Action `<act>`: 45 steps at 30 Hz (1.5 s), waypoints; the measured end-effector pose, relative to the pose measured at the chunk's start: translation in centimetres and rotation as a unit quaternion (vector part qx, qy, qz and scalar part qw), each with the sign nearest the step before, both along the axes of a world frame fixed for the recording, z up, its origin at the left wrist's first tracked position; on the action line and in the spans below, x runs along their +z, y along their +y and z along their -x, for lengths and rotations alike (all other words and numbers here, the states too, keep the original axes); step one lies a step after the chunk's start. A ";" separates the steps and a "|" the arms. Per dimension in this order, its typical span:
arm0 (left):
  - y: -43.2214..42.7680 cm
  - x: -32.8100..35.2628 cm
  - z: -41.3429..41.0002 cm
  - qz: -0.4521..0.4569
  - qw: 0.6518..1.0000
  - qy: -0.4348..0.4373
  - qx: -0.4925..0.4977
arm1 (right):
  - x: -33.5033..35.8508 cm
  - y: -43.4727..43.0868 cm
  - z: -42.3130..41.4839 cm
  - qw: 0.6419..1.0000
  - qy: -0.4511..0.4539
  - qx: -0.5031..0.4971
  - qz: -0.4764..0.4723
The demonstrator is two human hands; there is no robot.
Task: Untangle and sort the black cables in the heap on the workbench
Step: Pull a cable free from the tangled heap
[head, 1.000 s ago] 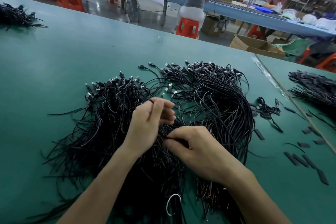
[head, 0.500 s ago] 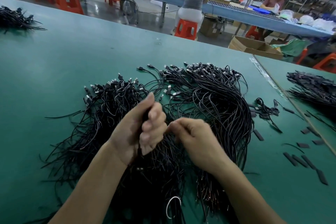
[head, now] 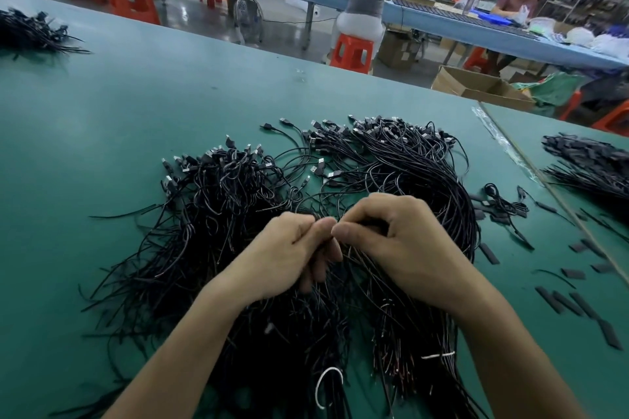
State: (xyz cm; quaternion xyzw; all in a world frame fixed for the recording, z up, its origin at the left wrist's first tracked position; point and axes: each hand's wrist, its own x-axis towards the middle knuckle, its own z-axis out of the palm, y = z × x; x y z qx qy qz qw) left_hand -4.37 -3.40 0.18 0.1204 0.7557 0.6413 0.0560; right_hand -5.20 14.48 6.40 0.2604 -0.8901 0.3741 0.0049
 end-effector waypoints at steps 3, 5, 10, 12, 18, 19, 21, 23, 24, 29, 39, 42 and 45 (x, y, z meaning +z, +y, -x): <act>0.4 0.8 -0.6 -0.066 0.994 -0.067 -0.051 | -0.1 0.0 0.2 0.998 0.007 -0.012 0.065; 0.2 1.2 -0.8 -0.147 0.979 -0.116 -0.080 | -0.4 -0.3 0.1 0.992 -0.002 -0.030 0.124; -0.7 1.4 -1.0 -0.292 0.915 -0.184 -0.211 | -1.7 -0.9 -0.3 0.976 -0.041 -0.054 0.208; -1.0 1.5 -0.7 -0.374 0.875 -0.195 -0.240 | -2.3 -1.1 -0.5 0.975 -0.072 -0.060 0.202; -0.1 1.9 -0.3 -0.541 0.825 -0.160 -0.032 | -3.5 -1.8 -1.7 0.992 -0.125 0.023 0.009; 0.1 1.6 -0.2 -0.525 0.840 -0.131 0.019 | -3.4 -2.0 -2.0 0.991 -0.127 0.039 -0.024; 0.5 0.8 0.2 -0.460 0.882 -0.063 0.087 | -3.2 -2.1 -2.3 0.987 -0.124 0.063 -0.084; 0.7 -0.2 0.5 -0.346 0.929 -0.003 0.133 | -3.0 -2.1 -2.4 0.982 -0.116 0.083 -0.126; 0.8 -0.6 0.4 -0.273 0.951 0.023 0.146 | -2.9 -2.0 -2.4 0.981 -0.104 0.090 -0.139; 1.0 -1.0 -0.1 -0.044 0.996 0.042 0.069 | -1.6 -0.7 -2.0 0.992 -0.035 0.063 -0.103; -0.1 0.8 -1.3 -0.161 0.943 -0.210 -0.203 | -2.2 0.3 -1.0 0.972 -0.134 0.046 0.188; -0.4 0.7 -1.3 -0.187 0.941 -0.178 -0.221 | -2.1 0.3 -0.9 0.970 -0.152 0.074 0.177; 0.0 0.7 -1.3 -0.155 0.959 -0.164 -0.174 | -1.9 0.6 -0.6 0.983 -0.123 0.047 0.129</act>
